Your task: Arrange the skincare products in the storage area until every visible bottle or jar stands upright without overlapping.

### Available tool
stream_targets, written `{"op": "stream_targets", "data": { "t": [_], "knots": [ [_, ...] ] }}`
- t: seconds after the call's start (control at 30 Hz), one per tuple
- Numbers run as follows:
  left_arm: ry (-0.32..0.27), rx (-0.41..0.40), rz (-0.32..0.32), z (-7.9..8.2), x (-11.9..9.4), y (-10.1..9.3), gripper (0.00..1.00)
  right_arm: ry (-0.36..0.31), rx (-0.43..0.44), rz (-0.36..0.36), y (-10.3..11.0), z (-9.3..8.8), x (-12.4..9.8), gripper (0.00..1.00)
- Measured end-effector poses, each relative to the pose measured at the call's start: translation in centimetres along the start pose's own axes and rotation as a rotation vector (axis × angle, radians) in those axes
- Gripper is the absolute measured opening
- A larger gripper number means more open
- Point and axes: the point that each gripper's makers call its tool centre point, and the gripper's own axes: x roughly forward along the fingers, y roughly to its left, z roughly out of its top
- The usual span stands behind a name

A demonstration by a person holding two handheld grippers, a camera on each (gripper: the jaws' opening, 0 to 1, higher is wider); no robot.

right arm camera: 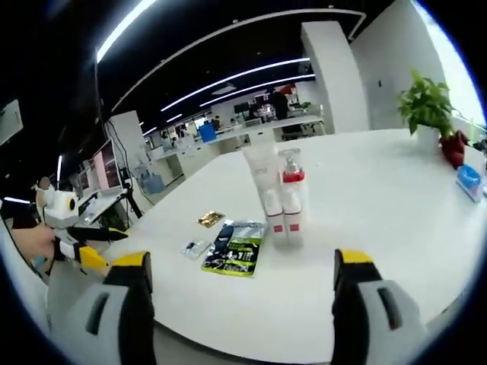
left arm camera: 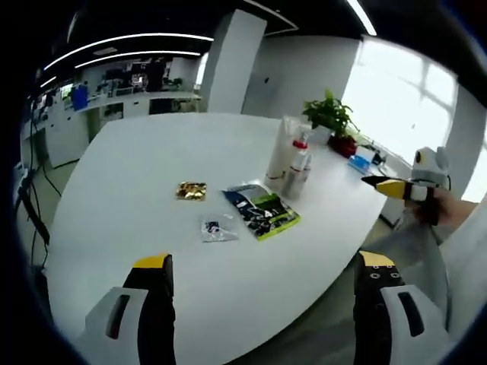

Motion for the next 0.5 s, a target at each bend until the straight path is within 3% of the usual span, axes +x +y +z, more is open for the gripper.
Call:
{"op": "stream_targets", "data": {
  "t": [0.1,0.2,0.5],
  "knots": [
    [0.026,0.01,0.011,-0.88,-0.38,0.12,0.97,-0.002,0.012,-0.01,-0.27,-0.04,0.06,1.0],
    [0.007,0.019,0.011,-0.23,-0.27,0.0,0.97,-0.001,0.02,-0.011,-0.35,-0.1,0.08,1.0],
    [0.023,0.013,0.009,-0.57,0.07,-0.01,0.97,0.005,0.017,-0.006,-0.21,-0.24,0.16,1.0]
  ]
}}
